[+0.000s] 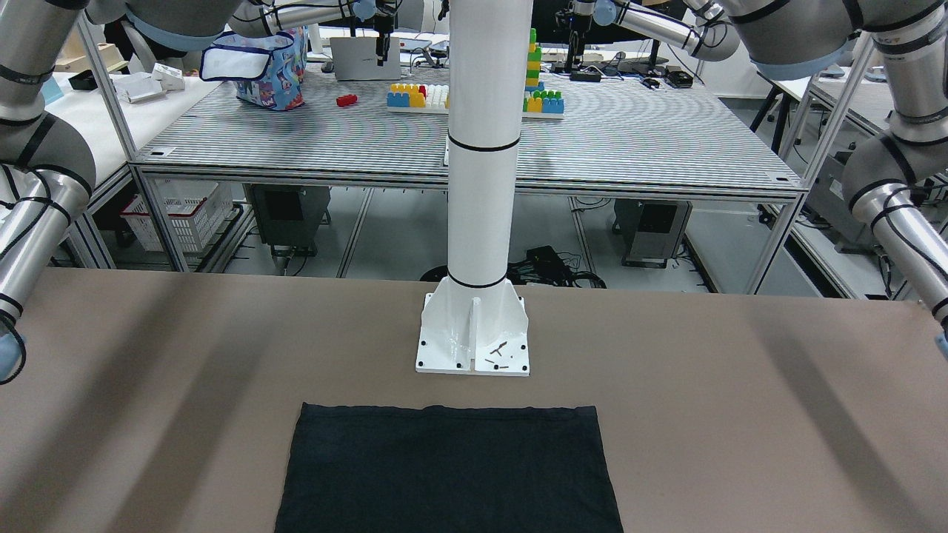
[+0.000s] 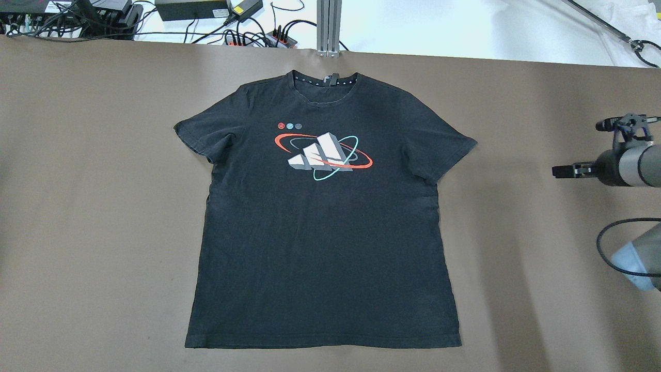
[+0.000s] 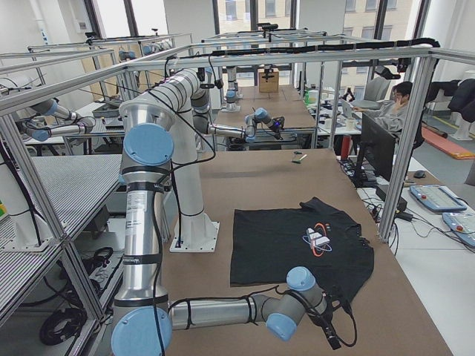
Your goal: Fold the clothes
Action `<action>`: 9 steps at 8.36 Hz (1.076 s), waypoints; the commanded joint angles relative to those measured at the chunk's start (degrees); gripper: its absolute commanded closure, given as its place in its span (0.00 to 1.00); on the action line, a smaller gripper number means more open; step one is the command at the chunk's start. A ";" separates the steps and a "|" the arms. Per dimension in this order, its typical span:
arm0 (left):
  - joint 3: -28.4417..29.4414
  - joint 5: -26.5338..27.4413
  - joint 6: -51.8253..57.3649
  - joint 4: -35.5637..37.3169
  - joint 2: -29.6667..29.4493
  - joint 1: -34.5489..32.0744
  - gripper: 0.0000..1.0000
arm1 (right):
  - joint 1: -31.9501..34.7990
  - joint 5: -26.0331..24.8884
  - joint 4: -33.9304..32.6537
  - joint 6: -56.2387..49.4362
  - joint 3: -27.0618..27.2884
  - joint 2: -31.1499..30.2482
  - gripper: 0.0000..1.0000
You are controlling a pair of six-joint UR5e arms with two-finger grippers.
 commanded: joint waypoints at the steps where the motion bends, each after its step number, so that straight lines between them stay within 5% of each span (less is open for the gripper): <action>1: 0.79 0.28 -0.05 -0.04 -1.01 0.05 0.00 | -3.88 0.20 1.01 16.75 -9.86 10.94 0.16; 2: 0.88 0.28 -0.14 -0.04 -1.19 0.05 0.00 | -4.07 0.11 1.28 20.46 -12.78 14.38 0.27; 9: 0.88 -0.16 -0.14 -0.13 -1.01 0.05 0.00 | -6.44 -0.77 1.37 26.56 -21.86 23.55 0.39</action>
